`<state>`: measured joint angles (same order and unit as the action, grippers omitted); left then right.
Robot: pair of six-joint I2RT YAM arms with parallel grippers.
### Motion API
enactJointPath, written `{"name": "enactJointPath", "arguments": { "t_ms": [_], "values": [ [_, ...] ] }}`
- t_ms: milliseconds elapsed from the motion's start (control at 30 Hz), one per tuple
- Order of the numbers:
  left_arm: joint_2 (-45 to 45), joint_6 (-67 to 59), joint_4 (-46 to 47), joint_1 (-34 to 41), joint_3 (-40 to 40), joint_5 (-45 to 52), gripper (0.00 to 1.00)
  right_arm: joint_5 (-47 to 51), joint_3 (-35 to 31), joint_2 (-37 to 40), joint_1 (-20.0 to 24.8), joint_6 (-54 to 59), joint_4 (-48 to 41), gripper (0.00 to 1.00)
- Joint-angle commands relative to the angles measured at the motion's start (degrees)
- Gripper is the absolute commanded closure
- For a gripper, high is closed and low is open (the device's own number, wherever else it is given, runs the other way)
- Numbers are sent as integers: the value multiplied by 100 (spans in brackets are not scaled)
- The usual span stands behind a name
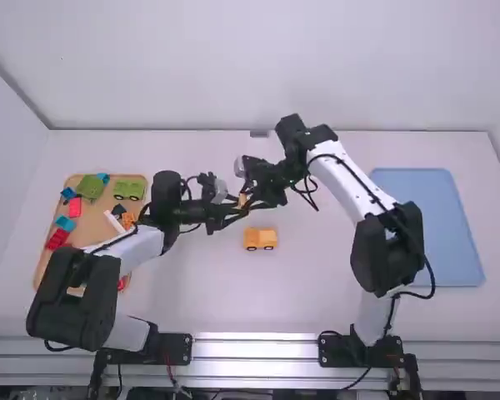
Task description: Assemble lego blocks to make yellow taxi
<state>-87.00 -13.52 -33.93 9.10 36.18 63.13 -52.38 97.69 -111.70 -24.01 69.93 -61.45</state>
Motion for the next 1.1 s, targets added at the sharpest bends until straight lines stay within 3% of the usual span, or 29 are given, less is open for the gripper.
{"name": "enactJointPath", "arguments": {
  "t_ms": [0, 33, 167, 433, 767, 1067],
  "values": [
    [-39, 81, -227, 26, 142, 46, 75, -365, 330, -70, 103, 66, -37, 42],
    [-39, 256, -472, 22, 142, 46, 75, -546, 387, -70, 155, 68, -31, 36],
    [-39, 654, -1143, -42, 142, 44, 75, -1060, 535, -70, 332, 111, -33, 35],
    [-39, 1443, -2363, -11, 192, -433, 74, -2068, 627, -70, 616, 404, -2, 43],
    [-39, 1384, -1906, -11, 741, -94, 80, -2262, 616, -70, 446, 804, 63, 45],
    [-39, 1375, -1906, 24, 780, -127, 81, -2695, 616, -70, 570, 507, 348, 57]
  ]
}}
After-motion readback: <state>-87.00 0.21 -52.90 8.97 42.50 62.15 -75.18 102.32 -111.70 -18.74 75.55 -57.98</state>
